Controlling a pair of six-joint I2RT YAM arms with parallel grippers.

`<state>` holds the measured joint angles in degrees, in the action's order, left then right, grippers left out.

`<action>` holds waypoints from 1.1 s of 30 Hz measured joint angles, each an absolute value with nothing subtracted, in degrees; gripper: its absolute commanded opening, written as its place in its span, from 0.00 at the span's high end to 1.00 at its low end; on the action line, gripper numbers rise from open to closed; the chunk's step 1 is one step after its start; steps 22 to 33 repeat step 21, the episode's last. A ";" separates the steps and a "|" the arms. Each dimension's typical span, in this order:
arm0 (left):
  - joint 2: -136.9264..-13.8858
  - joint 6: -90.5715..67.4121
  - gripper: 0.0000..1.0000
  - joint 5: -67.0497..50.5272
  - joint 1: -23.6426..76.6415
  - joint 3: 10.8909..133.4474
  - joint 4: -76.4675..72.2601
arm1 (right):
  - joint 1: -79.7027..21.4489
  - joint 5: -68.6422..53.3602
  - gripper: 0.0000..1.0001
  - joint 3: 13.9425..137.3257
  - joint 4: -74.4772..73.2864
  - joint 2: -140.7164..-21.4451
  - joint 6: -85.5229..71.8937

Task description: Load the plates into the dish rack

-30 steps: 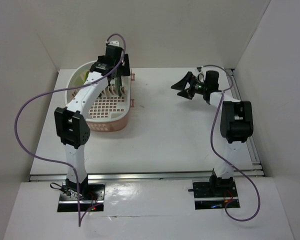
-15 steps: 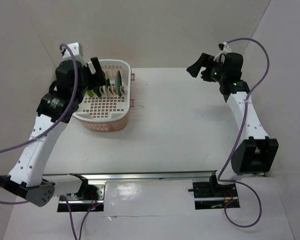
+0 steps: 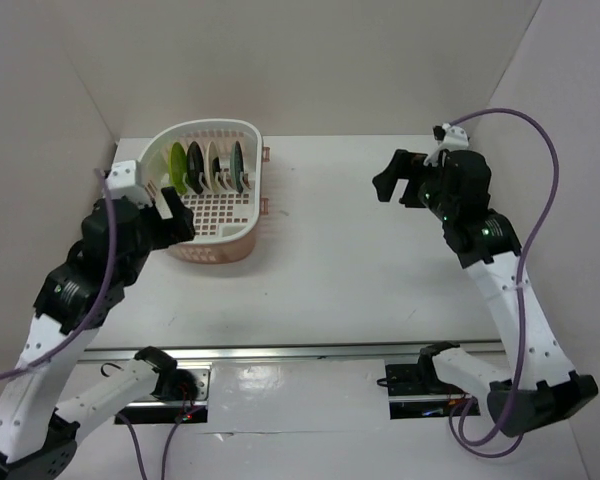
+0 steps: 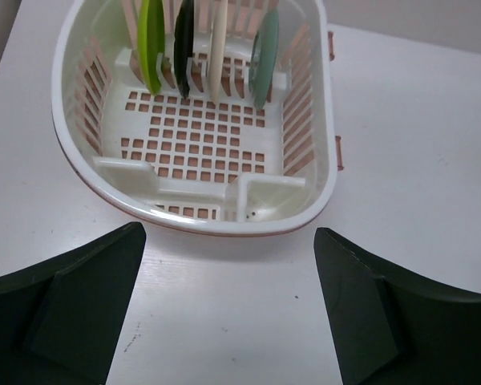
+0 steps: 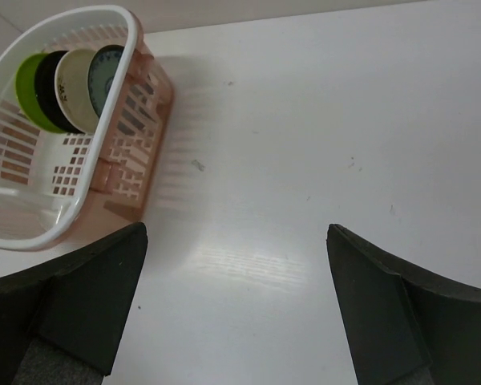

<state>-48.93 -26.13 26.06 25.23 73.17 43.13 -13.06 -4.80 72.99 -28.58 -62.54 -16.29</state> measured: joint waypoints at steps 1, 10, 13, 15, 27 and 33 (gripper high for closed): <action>-47.22 -26.50 0.00 26.41 25.52 73.32 43.79 | -13.58 -3.64 0.00 72.99 -30.04 -61.06 -16.32; -35.55 -32.36 0.00 27.88 25.87 73.28 52.42 | -18.61 5.69 0.00 72.71 -42.09 -46.06 -17.93; -32.10 -34.02 0.00 28.16 25.87 73.76 56.12 | -18.61 6.48 0.00 72.73 -45.69 -42.13 -18.26; -30.48 -35.00 0.00 28.42 25.87 74.85 58.39 | -18.52 6.63 0.00 72.73 -47.88 -40.27 -18.39; -28.10 -36.73 0.00 28.69 25.89 76.62 62.50 | -17.72 5.91 0.00 72.73 -52.42 -37.71 -18.46; -28.10 -36.73 0.00 28.69 25.89 76.62 62.50 | -17.72 5.91 0.00 72.73 -52.42 -37.71 -18.46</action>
